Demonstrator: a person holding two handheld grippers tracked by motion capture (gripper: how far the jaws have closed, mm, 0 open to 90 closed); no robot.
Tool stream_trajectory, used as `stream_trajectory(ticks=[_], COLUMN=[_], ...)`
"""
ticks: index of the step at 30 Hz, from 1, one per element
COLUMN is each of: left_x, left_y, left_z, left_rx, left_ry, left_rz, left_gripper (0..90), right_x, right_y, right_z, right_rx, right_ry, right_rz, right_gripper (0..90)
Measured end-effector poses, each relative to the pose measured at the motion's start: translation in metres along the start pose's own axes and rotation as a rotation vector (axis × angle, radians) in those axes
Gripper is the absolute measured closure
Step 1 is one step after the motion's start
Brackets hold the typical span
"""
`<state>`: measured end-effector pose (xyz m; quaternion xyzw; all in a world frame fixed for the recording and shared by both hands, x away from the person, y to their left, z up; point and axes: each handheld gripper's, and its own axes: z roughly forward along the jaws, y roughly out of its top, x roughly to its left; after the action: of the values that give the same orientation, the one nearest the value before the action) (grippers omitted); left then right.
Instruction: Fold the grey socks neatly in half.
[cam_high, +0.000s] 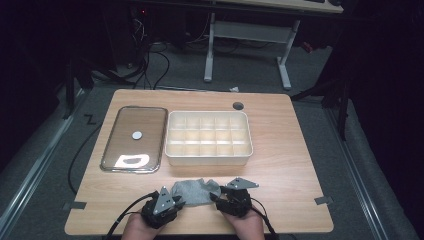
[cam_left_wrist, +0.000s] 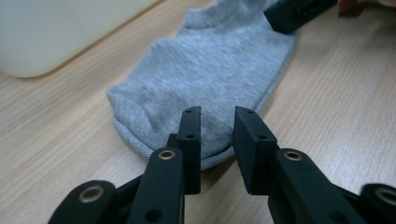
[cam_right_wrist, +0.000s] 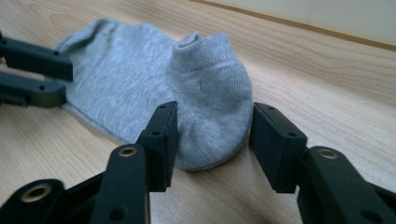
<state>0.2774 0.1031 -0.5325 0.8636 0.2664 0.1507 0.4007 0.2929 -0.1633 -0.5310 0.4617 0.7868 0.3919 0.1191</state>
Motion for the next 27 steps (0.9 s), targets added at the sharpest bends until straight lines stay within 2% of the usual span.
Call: stream_trajectory(ticks=[3,9,10,12,15,17,18,22,25,27], left_x=[-0.001,0.0,0.0,0.0,0.0,-0.001,-0.003,-0.003,-0.002,-0.001], left_y=[0.0,0.0,0.001,0.005,0.016,0.026,0.031,0.046,0.05,0.048], left_z=[0.0,-0.001,-0.002,-0.005,-0.006,-0.002,0.002,0.023,0.036,0.043], left_rx=[0.003,0.001,0.001,-0.02,-0.051,-0.048,-0.048,-0.008,0.034,0.051], left_ry=[-0.003,-0.005,-0.002,-0.004,-0.007,-0.014,-0.004,0.006,0.032,0.046], left_rz=[-0.002,0.001,0.001,-0.003,-0.027,-0.035,-0.036,-0.059,-0.043,-0.029], left_gripper=[72.6,73.0,73.0,73.2,81.2,81.9,81.9,82.6,84.3,85.1], right_x=[0.002,0.004,0.003,0.003,0.002,0.002,0.002,0.001,0.001,0.001], right_y=[-0.001,-0.001,-0.002,-0.002,-0.002,-0.002,-0.002,-0.002,-0.002,-0.002], right_z=[0.0,0.0,0.0,0.0,0.0,0.0,0.0,0.0,0.0,0.0], right_rx=[-0.005,-0.002,0.0,0.002,0.003,0.009,0.008,0.009,0.008,0.007], right_ry=[-0.014,-0.013,-0.01,-0.004,0.014,0.018,0.022,0.028,0.029,0.029], right_rz=[-0.026,-0.033,-0.031,-0.027,-0.025,-0.027,-0.027,-0.025,-0.022,-0.019], right_gripper=[60.9,67.0,70.2,72.6,76.8,78.2,78.7,79.5,79.8,80.0])
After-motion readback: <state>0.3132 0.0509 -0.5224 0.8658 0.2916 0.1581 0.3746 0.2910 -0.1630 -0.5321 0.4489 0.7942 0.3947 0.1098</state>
